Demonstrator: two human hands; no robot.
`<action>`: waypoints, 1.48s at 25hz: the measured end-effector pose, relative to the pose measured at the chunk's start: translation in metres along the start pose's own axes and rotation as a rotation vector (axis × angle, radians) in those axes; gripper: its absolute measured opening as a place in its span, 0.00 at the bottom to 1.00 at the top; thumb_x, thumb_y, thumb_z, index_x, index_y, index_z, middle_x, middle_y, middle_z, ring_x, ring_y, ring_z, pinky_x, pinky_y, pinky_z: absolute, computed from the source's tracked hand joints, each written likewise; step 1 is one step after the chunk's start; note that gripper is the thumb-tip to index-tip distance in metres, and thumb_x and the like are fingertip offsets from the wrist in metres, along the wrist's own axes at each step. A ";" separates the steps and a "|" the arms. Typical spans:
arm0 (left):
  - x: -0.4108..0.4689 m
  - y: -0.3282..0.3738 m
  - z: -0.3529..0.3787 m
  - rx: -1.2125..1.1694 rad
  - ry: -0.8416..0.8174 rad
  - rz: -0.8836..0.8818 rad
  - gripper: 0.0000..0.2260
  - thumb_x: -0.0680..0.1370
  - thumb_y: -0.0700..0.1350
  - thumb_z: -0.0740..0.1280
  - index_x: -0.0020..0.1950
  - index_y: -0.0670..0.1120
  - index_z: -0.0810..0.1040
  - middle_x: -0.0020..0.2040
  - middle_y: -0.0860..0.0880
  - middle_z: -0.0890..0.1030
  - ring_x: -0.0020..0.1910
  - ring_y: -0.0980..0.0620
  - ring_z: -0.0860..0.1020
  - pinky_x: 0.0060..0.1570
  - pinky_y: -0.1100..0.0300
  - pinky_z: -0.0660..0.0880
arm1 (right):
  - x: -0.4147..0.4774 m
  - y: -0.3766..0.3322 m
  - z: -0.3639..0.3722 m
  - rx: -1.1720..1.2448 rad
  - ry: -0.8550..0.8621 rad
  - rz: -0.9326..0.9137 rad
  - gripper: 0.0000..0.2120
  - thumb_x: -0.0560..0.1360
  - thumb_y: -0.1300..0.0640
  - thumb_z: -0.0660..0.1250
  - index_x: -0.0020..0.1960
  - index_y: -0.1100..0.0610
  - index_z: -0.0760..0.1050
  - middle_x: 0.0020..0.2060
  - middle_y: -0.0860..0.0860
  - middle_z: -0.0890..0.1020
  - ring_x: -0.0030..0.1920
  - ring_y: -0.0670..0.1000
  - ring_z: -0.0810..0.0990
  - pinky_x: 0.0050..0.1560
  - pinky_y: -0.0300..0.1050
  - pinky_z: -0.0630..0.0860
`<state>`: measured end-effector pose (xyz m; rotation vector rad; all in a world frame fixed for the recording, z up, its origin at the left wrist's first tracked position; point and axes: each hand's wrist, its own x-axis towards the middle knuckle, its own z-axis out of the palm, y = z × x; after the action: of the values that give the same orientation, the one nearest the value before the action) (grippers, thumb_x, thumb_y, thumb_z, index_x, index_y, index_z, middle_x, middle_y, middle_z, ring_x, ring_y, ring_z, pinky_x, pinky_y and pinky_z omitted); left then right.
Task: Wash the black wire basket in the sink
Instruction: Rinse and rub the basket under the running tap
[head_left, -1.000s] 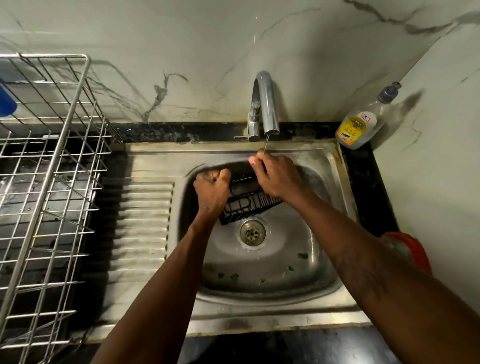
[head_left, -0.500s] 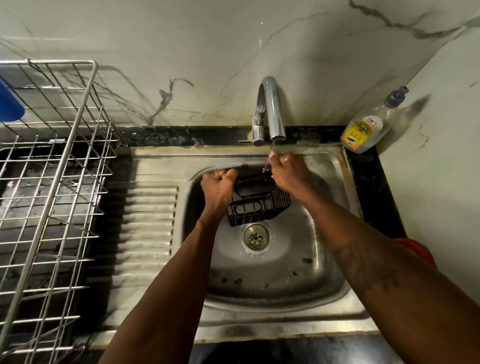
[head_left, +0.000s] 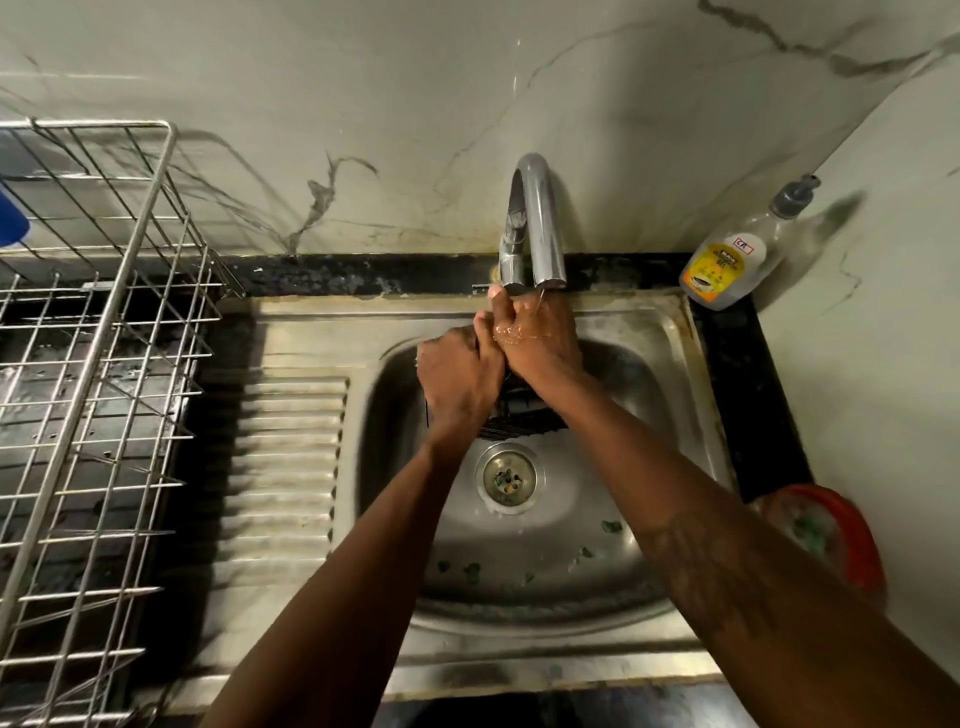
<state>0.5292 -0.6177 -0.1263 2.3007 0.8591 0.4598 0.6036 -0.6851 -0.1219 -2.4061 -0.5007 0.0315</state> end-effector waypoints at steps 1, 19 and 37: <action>-0.002 -0.003 0.002 -0.059 0.004 -0.126 0.25 0.83 0.54 0.56 0.35 0.41 0.82 0.31 0.46 0.80 0.30 0.47 0.77 0.41 0.55 0.74 | -0.005 0.006 0.000 0.054 -0.042 -0.059 0.24 0.84 0.45 0.59 0.36 0.57 0.79 0.31 0.55 0.82 0.36 0.58 0.82 0.44 0.51 0.78; -0.006 -0.032 0.005 -0.401 0.006 -0.476 0.18 0.81 0.44 0.63 0.30 0.46 0.72 0.27 0.53 0.74 0.24 0.59 0.69 0.27 0.64 0.68 | -0.005 0.060 -0.001 -0.104 -0.330 0.311 0.32 0.84 0.35 0.45 0.47 0.56 0.79 0.45 0.56 0.81 0.44 0.53 0.78 0.47 0.46 0.71; -0.016 -0.094 0.011 -0.391 0.041 -0.558 0.21 0.77 0.47 0.62 0.25 0.44 0.66 0.24 0.51 0.68 0.27 0.51 0.65 0.37 0.50 0.68 | -0.034 -0.001 0.032 -0.189 -0.343 -0.195 0.28 0.85 0.42 0.47 0.43 0.54 0.79 0.38 0.55 0.83 0.43 0.57 0.81 0.48 0.51 0.73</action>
<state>0.4800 -0.5779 -0.1985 1.6151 1.2525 0.3809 0.5666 -0.6775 -0.1495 -2.5345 -0.9315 0.3294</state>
